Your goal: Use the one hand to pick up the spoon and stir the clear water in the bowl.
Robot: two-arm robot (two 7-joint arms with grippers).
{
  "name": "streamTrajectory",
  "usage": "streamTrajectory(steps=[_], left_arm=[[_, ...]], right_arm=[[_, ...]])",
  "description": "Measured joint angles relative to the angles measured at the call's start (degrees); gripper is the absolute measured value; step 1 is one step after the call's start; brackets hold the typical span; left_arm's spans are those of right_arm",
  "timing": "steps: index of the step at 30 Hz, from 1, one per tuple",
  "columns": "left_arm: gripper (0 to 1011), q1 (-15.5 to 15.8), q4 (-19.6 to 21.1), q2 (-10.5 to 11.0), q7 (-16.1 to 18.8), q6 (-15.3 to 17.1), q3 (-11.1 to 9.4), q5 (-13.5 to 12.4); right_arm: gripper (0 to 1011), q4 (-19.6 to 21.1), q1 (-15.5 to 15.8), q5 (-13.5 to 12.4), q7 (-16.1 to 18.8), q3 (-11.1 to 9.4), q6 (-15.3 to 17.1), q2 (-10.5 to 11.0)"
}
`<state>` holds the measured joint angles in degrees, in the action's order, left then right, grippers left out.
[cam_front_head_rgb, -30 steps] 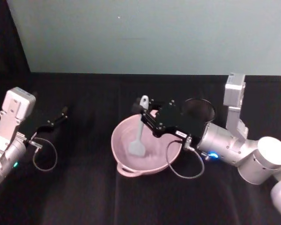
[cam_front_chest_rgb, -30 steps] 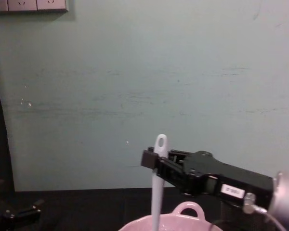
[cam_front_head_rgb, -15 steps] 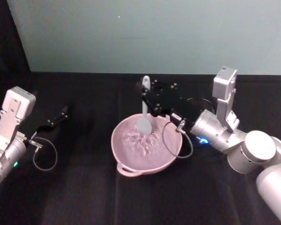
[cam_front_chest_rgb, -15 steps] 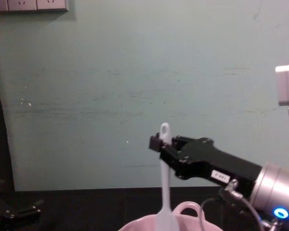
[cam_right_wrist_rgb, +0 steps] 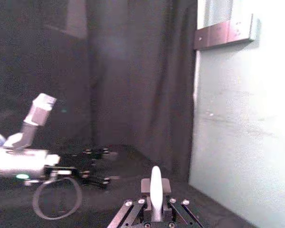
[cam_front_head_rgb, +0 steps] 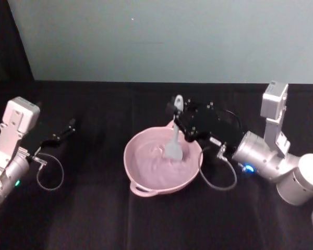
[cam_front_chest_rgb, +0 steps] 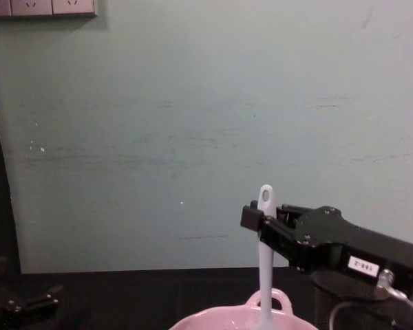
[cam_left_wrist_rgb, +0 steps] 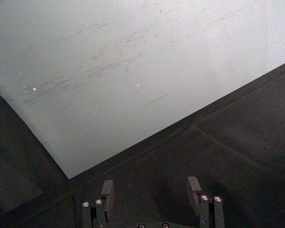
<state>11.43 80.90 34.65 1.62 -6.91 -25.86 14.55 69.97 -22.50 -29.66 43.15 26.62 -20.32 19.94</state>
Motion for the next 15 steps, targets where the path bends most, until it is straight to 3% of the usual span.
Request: streamTrajectory(steps=[8, 15], left_arm=[[1011, 0.0, 0.0, 0.0, 0.0, 0.0, 0.0, 0.0], [1011, 0.0, 0.0, 0.0, 0.0, 0.0, 0.0, 0.0]], right_arm=[[119, 2.6, 1.8, -3.4, 2.5, 1.2, 2.8, -0.4], [120, -1.0, 0.1, -3.0, 2.1, 2.7, 0.1, -4.4]])
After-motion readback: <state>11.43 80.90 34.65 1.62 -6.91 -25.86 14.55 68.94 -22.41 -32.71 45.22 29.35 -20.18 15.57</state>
